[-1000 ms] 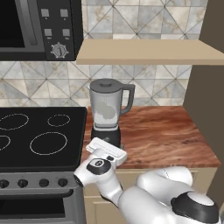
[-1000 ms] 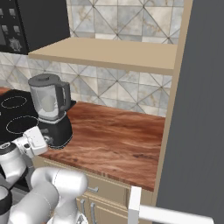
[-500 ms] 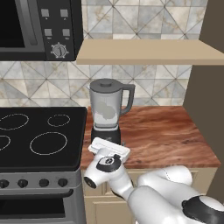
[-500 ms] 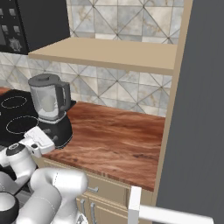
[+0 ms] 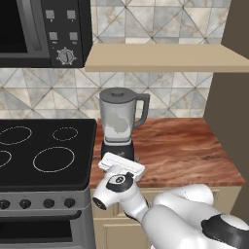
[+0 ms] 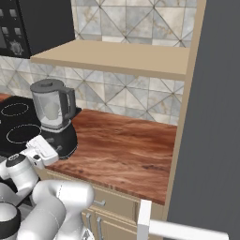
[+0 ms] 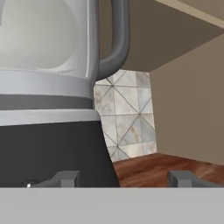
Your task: Grab the lemon and lime from the fridge, place them in the blender, close the lid, and turn on the blender to create a marinade.
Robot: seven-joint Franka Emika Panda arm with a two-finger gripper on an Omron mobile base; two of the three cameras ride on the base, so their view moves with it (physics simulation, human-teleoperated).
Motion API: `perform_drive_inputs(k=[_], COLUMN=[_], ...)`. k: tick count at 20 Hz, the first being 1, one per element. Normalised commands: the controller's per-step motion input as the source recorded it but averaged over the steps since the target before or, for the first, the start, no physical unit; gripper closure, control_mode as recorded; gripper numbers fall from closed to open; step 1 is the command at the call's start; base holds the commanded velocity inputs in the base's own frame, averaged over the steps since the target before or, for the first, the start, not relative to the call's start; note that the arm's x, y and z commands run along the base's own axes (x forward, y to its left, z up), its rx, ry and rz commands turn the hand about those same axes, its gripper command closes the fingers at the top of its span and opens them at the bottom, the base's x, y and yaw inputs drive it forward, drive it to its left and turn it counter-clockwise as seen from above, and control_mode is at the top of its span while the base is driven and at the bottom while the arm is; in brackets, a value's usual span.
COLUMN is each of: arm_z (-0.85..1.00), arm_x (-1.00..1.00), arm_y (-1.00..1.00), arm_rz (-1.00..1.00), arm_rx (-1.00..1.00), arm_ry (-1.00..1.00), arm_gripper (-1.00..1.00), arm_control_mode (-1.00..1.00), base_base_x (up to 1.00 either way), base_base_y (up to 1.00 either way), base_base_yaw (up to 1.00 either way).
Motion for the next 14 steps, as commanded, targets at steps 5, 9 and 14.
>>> perform_drive_inputs(k=[5,9,14], arm_z=[0.00,0.00,0.00], arm_x=[0.04,0.00,0.00], arm_y=[0.63,0.64,0.70], arm_rz=[0.00,0.00,0.00], arm_rx=[0.00,0.00,0.00], arm_ry=[-0.07,-0.06,-0.04], arm_gripper=[-1.00,-1.00,-1.00], arm_control_mode=[-1.00,-1.00,-1.00], base_base_x=[0.00,0.00,0.00], base_base_y=[0.00,0.00,0.00], base_base_yaw=[0.00,0.00,0.00])
